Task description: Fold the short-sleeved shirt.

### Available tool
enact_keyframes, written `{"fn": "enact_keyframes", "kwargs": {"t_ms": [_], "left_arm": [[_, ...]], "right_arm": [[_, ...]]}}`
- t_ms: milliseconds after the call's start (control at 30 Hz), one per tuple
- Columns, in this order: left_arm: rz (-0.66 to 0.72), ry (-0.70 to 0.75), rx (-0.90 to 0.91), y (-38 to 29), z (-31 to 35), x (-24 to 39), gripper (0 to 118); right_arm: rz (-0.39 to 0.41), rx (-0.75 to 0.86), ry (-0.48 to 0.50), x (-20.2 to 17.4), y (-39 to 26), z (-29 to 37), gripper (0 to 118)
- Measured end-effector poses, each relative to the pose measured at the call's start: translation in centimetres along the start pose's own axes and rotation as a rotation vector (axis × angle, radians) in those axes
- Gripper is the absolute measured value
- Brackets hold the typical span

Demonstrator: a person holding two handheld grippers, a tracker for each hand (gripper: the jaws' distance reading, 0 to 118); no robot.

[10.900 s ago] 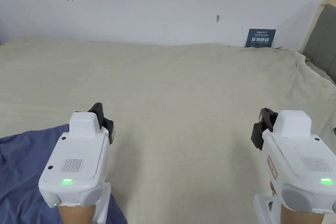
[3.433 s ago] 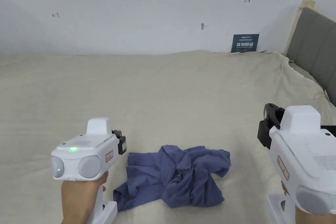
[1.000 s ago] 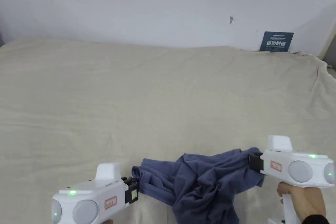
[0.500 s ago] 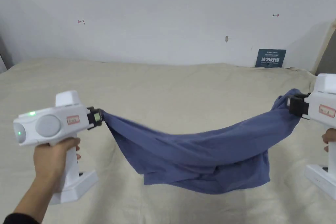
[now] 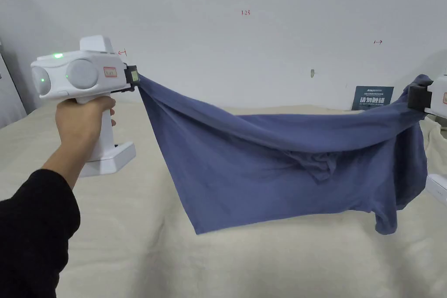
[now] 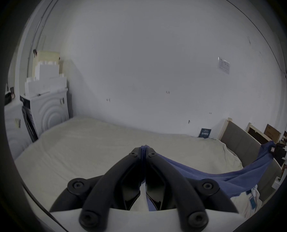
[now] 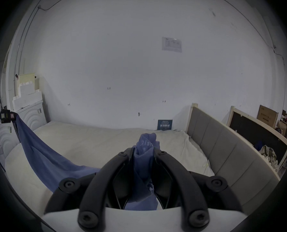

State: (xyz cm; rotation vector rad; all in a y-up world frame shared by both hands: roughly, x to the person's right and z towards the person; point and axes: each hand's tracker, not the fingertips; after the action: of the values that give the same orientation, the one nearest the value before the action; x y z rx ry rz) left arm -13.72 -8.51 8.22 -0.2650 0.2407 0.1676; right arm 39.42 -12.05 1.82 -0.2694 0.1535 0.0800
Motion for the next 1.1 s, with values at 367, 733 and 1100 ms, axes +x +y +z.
{"fn": "enact_keyframes", "kwargs": {"t_ms": [367,733,1100], "left_arm": [[-0.096,0.058,0.078,3.1,-3.3,-0.2,2],[-0.129,0.069,-0.061,-9.1,-4.0,-2.9,2],[-0.160,0.043,-0.221,-23.8,2.8,-5.3,2]], "right_arm": [[-0.015,0.075,-0.012,-2.6,0.5,-4.5,17],[-0.041,-0.031,-0.012,-4.4,-9.2,-5.2,17],[-0.009,-0.178,-0.009,-5.2,-21.6,2.2,17]]}}
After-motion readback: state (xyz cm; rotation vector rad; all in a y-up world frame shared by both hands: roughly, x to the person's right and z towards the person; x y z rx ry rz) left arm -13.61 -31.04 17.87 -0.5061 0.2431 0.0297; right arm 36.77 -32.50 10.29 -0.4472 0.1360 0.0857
